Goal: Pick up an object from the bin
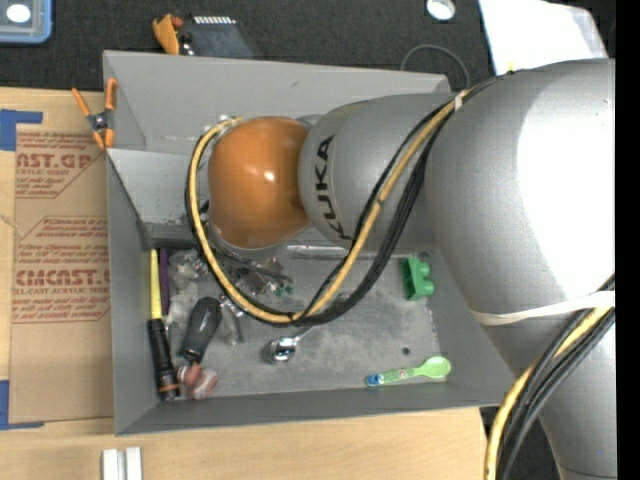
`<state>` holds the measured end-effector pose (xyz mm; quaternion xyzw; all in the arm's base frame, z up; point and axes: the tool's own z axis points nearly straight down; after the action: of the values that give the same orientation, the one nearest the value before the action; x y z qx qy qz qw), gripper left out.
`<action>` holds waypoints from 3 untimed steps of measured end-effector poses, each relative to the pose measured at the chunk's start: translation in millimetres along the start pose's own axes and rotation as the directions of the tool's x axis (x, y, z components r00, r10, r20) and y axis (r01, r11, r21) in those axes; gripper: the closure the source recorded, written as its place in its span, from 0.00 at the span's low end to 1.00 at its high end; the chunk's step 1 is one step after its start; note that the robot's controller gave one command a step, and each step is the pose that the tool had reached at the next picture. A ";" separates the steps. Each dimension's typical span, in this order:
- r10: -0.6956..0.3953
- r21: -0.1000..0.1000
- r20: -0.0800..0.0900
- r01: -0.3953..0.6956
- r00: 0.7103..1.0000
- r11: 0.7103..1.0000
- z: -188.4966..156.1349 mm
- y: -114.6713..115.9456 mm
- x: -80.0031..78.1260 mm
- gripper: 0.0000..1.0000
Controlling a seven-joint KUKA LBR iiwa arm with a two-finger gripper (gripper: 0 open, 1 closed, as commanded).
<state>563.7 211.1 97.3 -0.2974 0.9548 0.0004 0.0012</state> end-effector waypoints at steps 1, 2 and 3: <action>-0.211 -0.006 0.000 0.211 0.978 0.978 -2.3 51.4 6.6 0.00; -0.457 0.011 0.016 0.457 0.889 0.890 19.2 23.7 8.4 0.00; -0.417 0.000 0.012 0.417 0.909 0.909 25.7 23.2 -5.8 1.00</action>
Offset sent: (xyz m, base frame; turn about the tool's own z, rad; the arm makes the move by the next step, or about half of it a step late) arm -0.0216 0.0077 -0.0273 -0.4912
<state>555.4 233.5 71.6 -0.4944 0.8692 0.0032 0.0066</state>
